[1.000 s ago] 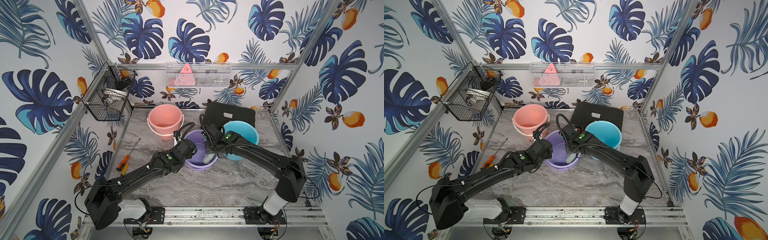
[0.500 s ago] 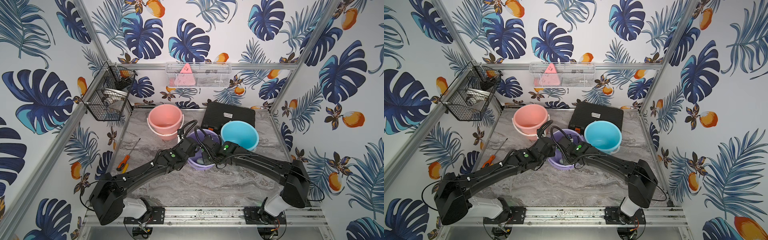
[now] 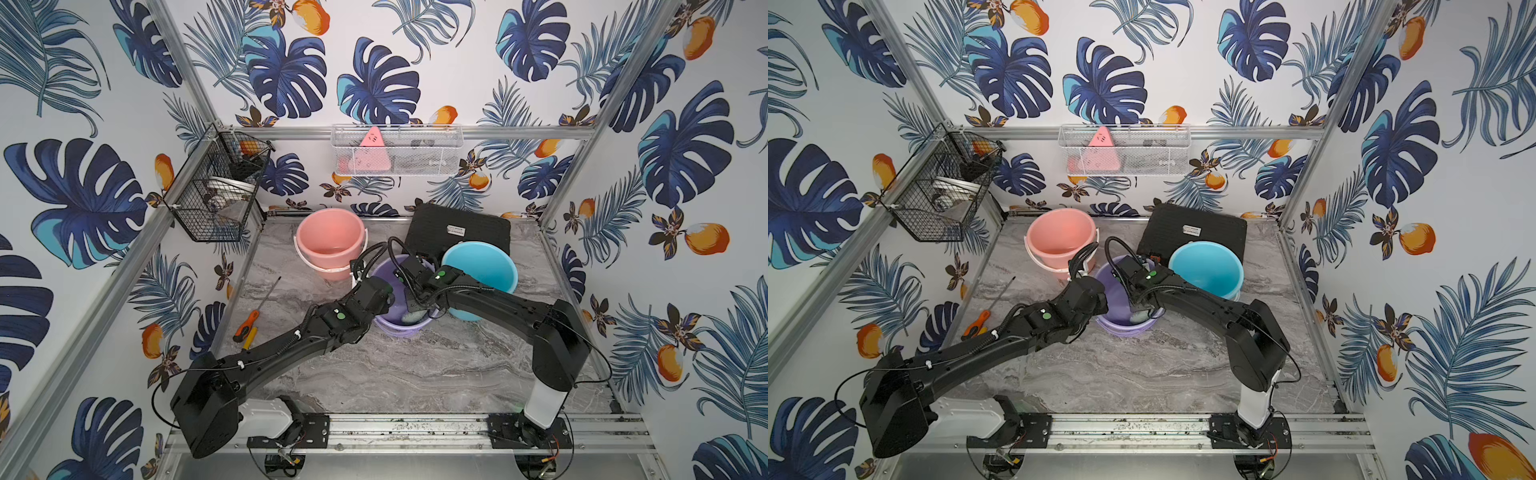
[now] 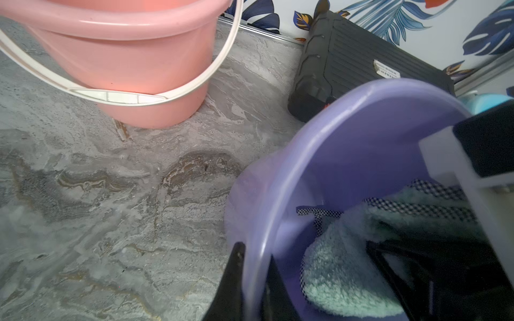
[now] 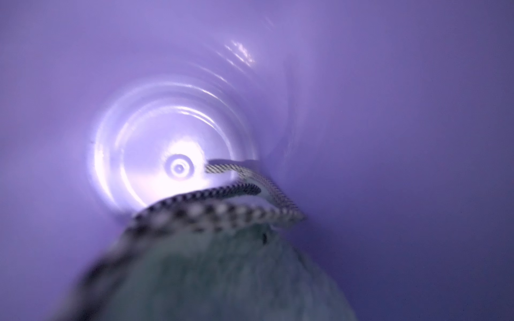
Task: Wipe the inside of the bucket with a cloth
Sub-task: Wipe the dirt from the inside of the bucket.
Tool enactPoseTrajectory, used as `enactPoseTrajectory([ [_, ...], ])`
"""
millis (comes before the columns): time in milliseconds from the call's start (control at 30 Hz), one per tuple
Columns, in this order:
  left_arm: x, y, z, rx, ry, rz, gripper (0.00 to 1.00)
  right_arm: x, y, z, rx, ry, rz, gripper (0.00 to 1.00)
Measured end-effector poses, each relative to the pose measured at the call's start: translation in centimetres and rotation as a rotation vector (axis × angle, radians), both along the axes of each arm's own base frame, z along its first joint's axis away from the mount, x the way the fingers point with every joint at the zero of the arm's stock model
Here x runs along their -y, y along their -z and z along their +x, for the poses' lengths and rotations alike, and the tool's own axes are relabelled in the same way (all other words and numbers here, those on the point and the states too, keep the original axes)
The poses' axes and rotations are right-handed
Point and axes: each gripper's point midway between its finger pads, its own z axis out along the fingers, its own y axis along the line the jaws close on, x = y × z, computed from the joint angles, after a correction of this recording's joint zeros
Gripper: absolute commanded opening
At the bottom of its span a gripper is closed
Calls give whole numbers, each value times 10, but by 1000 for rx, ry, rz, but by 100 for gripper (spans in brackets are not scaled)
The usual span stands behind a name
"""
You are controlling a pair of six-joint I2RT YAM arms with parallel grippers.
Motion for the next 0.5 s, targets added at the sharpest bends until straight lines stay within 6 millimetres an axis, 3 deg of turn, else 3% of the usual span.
enactPoseTrajectory([
  [233,0,1,5,19,-35,-19,0,-27,-11,23,-2,-23,33,0],
  [500,-8,-1,8,45,-82,-13,0,-54,-6,37,-31,-54,62,0],
])
